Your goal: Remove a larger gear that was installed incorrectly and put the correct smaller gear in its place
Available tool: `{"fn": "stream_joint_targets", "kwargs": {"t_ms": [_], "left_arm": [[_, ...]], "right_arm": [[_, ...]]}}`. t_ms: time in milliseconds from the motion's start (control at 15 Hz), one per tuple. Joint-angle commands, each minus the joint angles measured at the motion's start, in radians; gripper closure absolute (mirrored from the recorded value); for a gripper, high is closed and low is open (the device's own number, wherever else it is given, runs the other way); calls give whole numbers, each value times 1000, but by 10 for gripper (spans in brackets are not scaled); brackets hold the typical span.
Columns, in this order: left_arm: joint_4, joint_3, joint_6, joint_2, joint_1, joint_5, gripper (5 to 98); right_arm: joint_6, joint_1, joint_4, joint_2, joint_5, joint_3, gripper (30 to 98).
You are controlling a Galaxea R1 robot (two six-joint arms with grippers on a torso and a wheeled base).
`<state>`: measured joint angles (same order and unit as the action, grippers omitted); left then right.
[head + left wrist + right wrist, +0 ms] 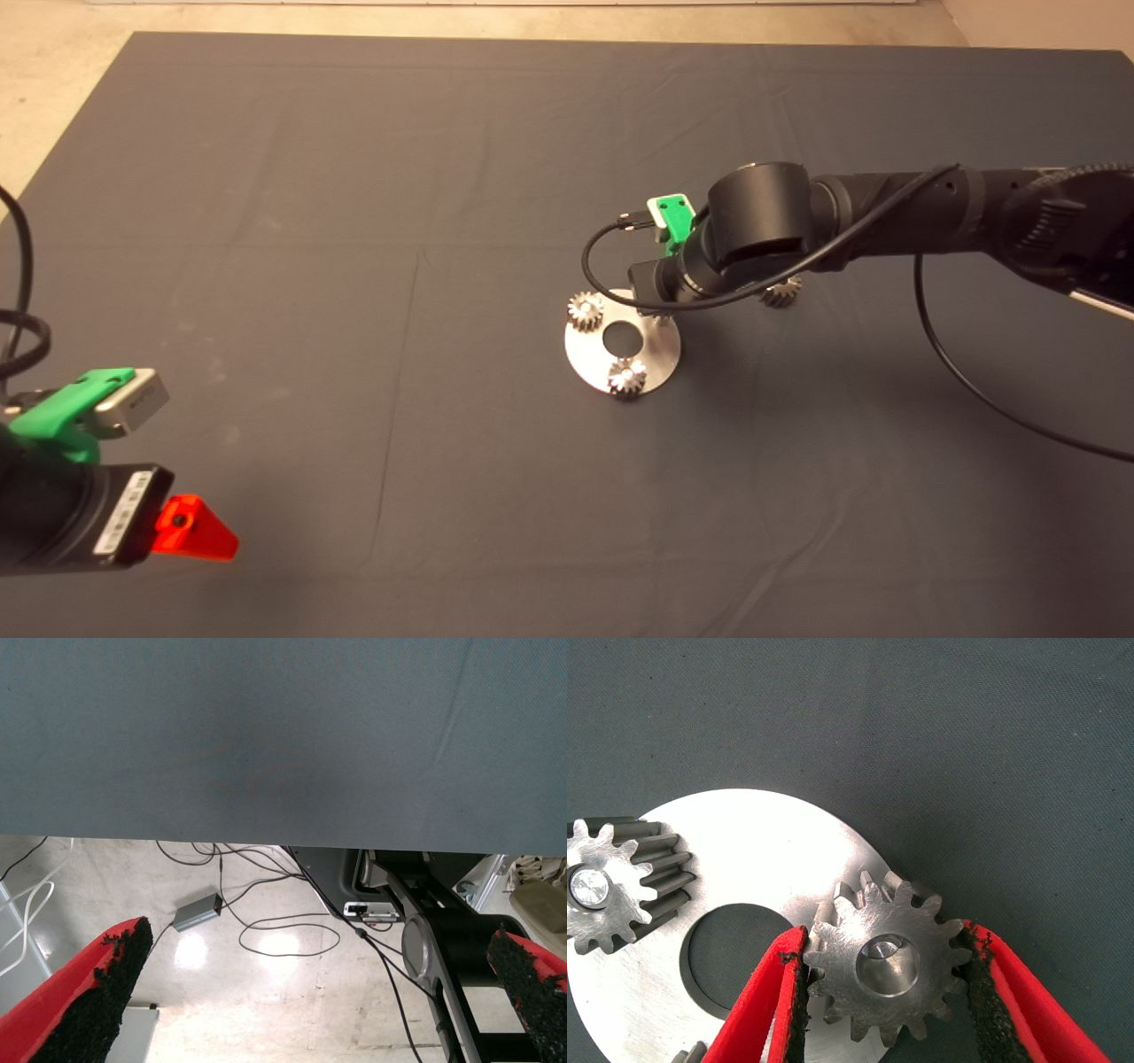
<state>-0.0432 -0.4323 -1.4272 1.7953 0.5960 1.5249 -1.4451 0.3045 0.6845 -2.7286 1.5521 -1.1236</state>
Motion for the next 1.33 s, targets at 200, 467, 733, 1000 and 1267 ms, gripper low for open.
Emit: {"fn": "stream_joint_targets", "kwargs": {"t_ms": [200,467,733,1000,1267], "left_arm": [[8,-2,4,-4,1,133,54],[8,-3,4,-4,1,133,54],[8,-3,4,-4,1,133,54],[8,-3,4,-4,1,133,54],[8,-2,4,-4,1,133,54]], "right_arm": [[-5,15,17,25,106,10,892],[-5,15,17,25,106,15,892],[-6,12,17,19,106,18,892],[-11,10,16,25,106,35,892],[-11,10,15,22,106,35,892]]}}
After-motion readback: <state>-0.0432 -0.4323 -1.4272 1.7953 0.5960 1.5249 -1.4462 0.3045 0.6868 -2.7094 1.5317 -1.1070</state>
